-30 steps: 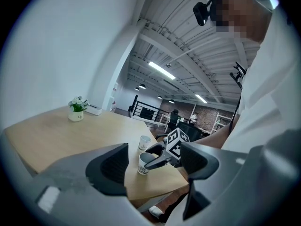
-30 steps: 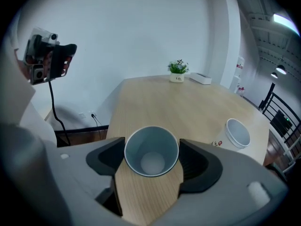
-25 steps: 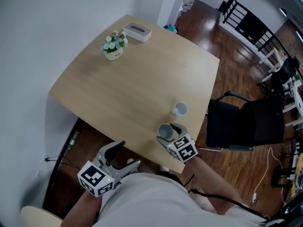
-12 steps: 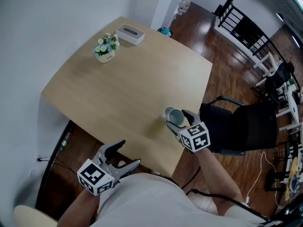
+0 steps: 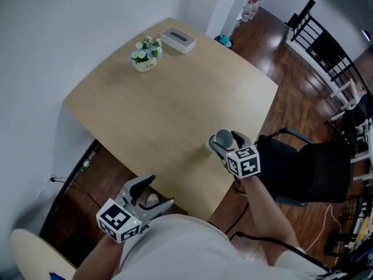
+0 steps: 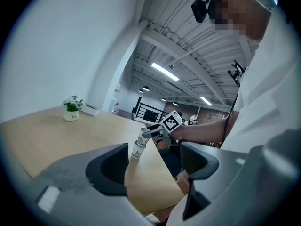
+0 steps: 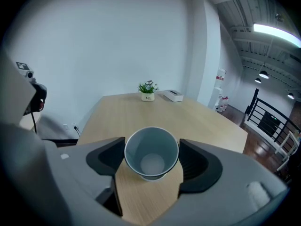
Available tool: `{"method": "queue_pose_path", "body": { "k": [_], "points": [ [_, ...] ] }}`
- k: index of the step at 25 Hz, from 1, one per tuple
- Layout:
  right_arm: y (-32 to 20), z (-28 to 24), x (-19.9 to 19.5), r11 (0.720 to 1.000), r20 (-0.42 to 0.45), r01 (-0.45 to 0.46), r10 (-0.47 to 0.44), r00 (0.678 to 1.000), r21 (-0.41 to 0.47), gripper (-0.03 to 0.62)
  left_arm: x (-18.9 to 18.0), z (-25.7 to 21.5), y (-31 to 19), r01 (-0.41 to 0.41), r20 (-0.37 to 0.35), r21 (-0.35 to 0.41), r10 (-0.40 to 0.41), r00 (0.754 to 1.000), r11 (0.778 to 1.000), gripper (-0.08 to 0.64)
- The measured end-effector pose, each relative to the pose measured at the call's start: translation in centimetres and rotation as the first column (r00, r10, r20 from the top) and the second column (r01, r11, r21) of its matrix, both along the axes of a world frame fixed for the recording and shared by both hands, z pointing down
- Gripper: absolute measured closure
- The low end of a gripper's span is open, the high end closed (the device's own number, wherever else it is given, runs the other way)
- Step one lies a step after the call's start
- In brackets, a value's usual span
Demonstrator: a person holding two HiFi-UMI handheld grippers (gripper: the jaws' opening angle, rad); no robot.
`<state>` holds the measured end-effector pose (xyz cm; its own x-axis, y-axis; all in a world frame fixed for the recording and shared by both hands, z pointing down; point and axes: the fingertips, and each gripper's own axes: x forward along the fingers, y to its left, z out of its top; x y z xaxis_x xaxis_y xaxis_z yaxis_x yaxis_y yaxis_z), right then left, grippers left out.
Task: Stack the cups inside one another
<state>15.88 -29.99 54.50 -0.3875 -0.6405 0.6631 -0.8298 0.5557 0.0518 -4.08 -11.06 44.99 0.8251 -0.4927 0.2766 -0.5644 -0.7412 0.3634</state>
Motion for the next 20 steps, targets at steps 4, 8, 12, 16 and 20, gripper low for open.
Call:
{"method": "queue_pose_path", "body": {
  "k": [4,8,12,16,20],
  "points": [
    [-0.3,2.2,-0.4,0.998,0.01,0.048,-0.048,0.999,-0.041,0.224,0.8,0.0,0.8,0.049,0.025,-0.01,-0.049,0.998,0.999,0.198],
    [0.2,2.8,0.2,0.995,0.024,0.088,-0.087,0.996,-0.053,0.196,2.8,0.1,1.7,0.086,0.048,-0.024,-0.085,0.995,0.996,0.198],
    [2.6,1.9,0.8,0.987,0.053,0.158,-0.156,0.986,-0.041,0.192,5.1,0.3,3.0,0.123,0.068,-0.038,-0.12,0.99,0.992,0.198],
    [6.7,1.0,1.0,0.968,0.109,0.247,-0.242,0.964,-0.034,0.192,7.4,1.5,4.5,0.158,0.075,-0.083,-0.152,0.985,0.984,0.198],
    [10.8,-0.1,2.1,0.965,0.158,0.26,-0.25,0.955,-0.044,0.192,10.2,2.0,5.8,0.135,0.076,-0.111,-0.127,0.989,0.985,0.198]
  ]
}}
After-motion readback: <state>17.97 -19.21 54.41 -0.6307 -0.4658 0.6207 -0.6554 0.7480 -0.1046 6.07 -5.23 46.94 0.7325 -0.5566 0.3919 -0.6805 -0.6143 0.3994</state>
